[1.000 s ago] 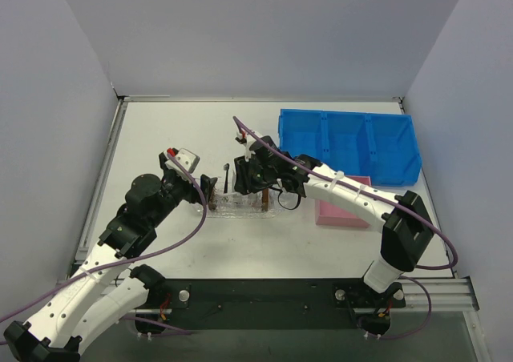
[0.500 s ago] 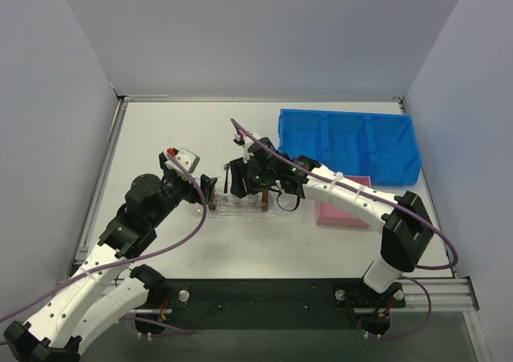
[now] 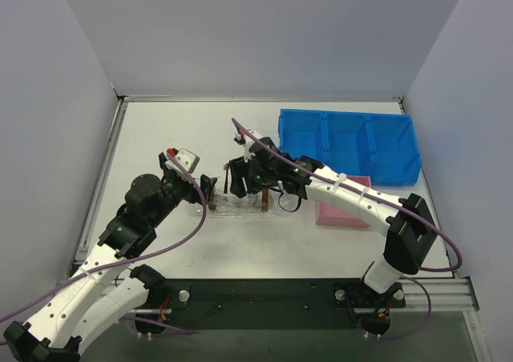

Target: Prepare toiletry sets of a toothbrush and toothpaste on the tray

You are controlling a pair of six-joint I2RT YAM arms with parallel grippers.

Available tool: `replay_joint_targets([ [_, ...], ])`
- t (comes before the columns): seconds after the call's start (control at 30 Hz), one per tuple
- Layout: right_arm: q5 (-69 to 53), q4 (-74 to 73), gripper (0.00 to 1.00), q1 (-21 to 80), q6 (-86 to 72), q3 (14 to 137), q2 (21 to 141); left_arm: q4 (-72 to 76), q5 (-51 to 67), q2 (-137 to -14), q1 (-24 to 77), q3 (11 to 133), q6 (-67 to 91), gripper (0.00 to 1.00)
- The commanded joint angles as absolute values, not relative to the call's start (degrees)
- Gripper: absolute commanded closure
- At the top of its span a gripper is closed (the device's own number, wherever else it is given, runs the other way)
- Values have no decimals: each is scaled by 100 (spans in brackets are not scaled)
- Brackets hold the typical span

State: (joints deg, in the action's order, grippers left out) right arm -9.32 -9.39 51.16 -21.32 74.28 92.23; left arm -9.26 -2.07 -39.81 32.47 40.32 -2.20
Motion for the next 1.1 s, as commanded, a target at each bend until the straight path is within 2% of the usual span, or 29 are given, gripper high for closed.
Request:
replay_joint_targets([
  [0.0, -800, -976, 46, 5185, -2048, 7611, 8930, -747, -149, -3929, 3217, 4043, -272, 9],
  [0.43, -502, -984, 45, 5265, -2013, 7462, 8315, -773, -316, -3937, 3164, 4096, -88, 8],
  [0.6, -395, -1002, 44, 5116, -1995, 7278, 7929, -765, -369, -3999, 2927, 4122, 228, 3],
  [0.87, -571, -958, 44, 4097, -2224, 6601, 7234, -817, -527, -4210, 2093, 4262, 1238, 3],
  [1.07, -194, -1177, 44, 3403, -2136, 6039, 6382, -1045, -887, -4245, 1758, 4499, 1599, 3],
])
